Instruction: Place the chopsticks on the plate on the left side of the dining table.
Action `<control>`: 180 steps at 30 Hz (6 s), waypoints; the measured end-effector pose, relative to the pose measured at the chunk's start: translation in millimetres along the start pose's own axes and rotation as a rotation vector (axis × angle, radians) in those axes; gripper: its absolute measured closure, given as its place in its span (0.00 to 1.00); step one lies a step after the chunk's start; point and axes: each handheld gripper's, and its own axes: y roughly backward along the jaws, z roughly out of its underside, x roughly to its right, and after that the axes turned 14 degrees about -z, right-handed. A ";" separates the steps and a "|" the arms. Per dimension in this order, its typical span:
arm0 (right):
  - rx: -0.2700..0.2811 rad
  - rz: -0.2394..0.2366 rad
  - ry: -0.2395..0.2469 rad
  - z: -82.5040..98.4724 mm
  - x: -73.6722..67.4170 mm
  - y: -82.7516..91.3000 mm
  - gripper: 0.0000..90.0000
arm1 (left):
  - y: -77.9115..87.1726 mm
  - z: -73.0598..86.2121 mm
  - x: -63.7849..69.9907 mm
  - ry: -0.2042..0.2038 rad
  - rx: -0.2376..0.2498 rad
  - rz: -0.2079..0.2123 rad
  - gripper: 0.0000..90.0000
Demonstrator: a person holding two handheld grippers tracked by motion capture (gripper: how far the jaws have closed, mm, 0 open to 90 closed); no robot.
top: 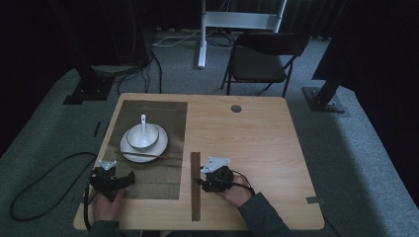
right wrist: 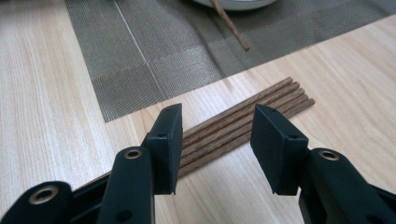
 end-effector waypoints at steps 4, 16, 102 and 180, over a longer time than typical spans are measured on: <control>-0.018 -0.002 -0.003 4.1 0.8 -4.3 0.59 | 0.0 0.0 0.0 0.000 0.000 0.000 0.00; -0.059 -0.010 -0.025 16.2 4.0 -19.7 0.58 | 0.0 0.0 0.0 0.000 0.000 0.000 0.00; -0.083 0.239 -0.300 26.2 65.6 -32.9 0.93 | 0.0 0.0 0.0 0.000 0.000 0.000 0.00; -0.008 0.185 -0.087 -5.4 20.8 -20.7 0.94 | 0.0 0.0 0.0 0.000 0.000 0.000 0.00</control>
